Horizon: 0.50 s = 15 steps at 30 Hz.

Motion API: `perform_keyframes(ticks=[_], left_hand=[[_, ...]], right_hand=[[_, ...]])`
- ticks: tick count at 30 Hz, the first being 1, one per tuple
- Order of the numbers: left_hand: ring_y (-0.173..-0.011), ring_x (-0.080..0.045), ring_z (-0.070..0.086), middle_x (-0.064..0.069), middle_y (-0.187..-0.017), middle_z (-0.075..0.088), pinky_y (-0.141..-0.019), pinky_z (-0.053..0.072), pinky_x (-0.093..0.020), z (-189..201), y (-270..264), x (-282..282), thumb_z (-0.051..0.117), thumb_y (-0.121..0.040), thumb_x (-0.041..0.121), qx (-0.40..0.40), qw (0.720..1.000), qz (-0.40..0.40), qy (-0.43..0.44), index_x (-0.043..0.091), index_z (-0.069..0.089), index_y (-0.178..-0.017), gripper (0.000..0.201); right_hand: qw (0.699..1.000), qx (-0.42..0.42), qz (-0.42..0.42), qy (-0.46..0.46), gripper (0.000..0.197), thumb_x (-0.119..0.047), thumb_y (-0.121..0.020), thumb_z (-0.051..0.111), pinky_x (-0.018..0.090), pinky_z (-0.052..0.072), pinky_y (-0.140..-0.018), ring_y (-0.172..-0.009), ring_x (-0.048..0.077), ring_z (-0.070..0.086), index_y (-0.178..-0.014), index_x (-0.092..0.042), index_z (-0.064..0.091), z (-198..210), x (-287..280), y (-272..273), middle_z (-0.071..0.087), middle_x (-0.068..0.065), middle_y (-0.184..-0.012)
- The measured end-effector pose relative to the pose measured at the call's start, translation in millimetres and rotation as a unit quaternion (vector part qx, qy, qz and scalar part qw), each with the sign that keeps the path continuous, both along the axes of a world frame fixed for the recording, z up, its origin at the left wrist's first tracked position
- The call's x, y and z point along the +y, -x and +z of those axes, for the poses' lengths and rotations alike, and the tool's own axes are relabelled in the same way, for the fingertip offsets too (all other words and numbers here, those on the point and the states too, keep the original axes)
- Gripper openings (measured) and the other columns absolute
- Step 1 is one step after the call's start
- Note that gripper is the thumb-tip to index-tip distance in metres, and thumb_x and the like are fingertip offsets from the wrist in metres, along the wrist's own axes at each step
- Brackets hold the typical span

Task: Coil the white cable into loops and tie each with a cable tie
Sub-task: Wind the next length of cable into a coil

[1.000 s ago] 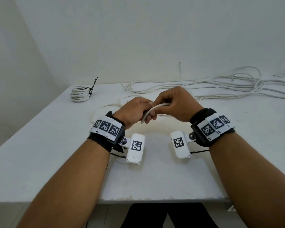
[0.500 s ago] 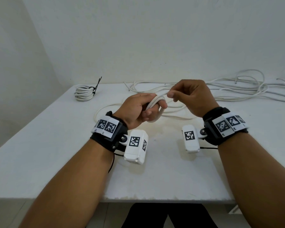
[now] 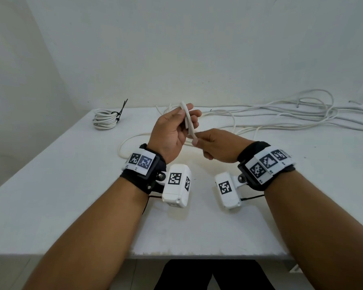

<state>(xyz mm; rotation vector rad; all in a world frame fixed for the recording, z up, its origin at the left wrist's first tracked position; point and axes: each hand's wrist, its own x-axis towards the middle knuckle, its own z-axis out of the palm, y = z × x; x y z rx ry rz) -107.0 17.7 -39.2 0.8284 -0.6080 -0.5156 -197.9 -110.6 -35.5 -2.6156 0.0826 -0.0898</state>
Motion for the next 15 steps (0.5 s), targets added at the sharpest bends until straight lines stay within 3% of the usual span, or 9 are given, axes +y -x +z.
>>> perform_keyframes(ticks=[3, 5, 7, 8, 10, 12, 15], left_hand=[[-0.066, -0.012, 0.064, -0.007, -0.078, 0.072, -0.068, 0.054, -0.022, -4.8, -1.2, -5.9, 0.038, -0.103, 0.007, -0.026, 0.997, 0.057, -0.038, -0.002, 0.058, -0.110, 0.023], [-0.066, -0.011, 0.065, -0.007, -0.078, 0.071, -0.069, 0.053, -0.023, -6.2, -2.5, -6.8, 0.039, -0.103, 0.006, -0.063, 0.991, 0.096, -0.064, 0.004, 0.063, -0.098, 0.025], [-0.068, -0.011, 0.065, -0.005, -0.079, 0.070, -0.073, 0.053, -0.026, -7.9, -6.1, -5.3, 0.040, -0.103, 0.006, -0.120, 0.977, 0.140, -0.106, 0.012, 0.065, -0.087, 0.031], [-0.069, -0.011, 0.065, -0.003, -0.079, 0.071, -0.075, 0.053, -0.027, -8.3, -7.9, -3.5, 0.040, -0.103, 0.007, -0.154, 0.965, 0.160, -0.138, 0.015, 0.066, -0.084, 0.033], [-0.069, -0.005, 0.066, 0.001, -0.080, 0.071, -0.074, 0.053, -0.023, -8.3, -9.2, 0.2, 0.040, -0.102, 0.010, -0.234, 0.928, 0.192, -0.218, 0.017, 0.066, -0.084, 0.032], [-0.063, 0.003, 0.062, 0.007, -0.077, 0.068, -0.066, 0.049, -0.014, -6.1, -8.3, 2.5, 0.040, -0.101, 0.012, -0.330, 0.871, 0.208, -0.299, 0.009, 0.067, -0.085, 0.031], [-0.053, -0.001, 0.051, 0.006, -0.064, 0.057, -0.058, 0.037, -0.025, -4.1, -7.7, 2.9, 0.041, -0.097, 0.010, -0.445, 0.779, 0.166, -0.409, 0.008, 0.054, -0.069, 0.031]], right_hand=[[0.998, 0.057, 0.017, 0.030, 0.018, -0.038, -0.103, 0.041, 0.032, 0.046, -0.075, -0.069, 0.011, 0.057, -0.098, -0.025, 0.054, -2.7, 2.6, -0.5, 0.068, 0.002, -0.079], [0.996, 0.068, 0.038, 0.054, 0.007, -0.034, -0.102, 0.044, 0.032, 0.045, -0.075, -0.071, 0.009, 0.057, -0.101, -0.029, 0.049, -2.7, 4.5, 1.4, 0.066, -0.002, -0.079], [0.994, 0.056, 0.057, 0.070, 0.010, -0.030, -0.101, 0.046, 0.031, 0.045, -0.074, -0.075, 0.010, 0.058, -0.098, -0.031, 0.056, -0.6, 6.9, 3.6, 0.065, -0.004, -0.081], [0.995, 0.046, 0.058, 0.073, 0.016, -0.028, -0.100, 0.048, 0.032, 0.047, -0.076, -0.079, 0.012, 0.061, -0.106, -0.029, 0.062, 0.7, 7.8, 4.5, 0.066, -0.004, -0.084], [0.996, 0.013, 0.043, 0.075, 0.024, -0.027, -0.098, 0.052, 0.028, 0.049, -0.074, -0.080, 0.011, 0.063, -0.115, -0.022, 0.067, 2.3, 7.9, 5.8, 0.068, -0.003, -0.086], [0.997, -0.040, 0.023, 0.063, 0.019, -0.028, -0.094, 0.059, 0.018, 0.041, -0.060, -0.063, 0.001, 0.056, -0.104, -0.021, 0.074, 2.0, 6.5, 6.3, 0.063, -0.009, -0.073], [0.994, -0.109, -0.005, 0.020, 0.009, -0.028, -0.084, 0.071, 0.017, 0.038, -0.052, -0.051, 0.003, 0.049, -0.084, -0.021, 0.076, 0.8, 2.6, 6.4, 0.063, -0.006, -0.065]])
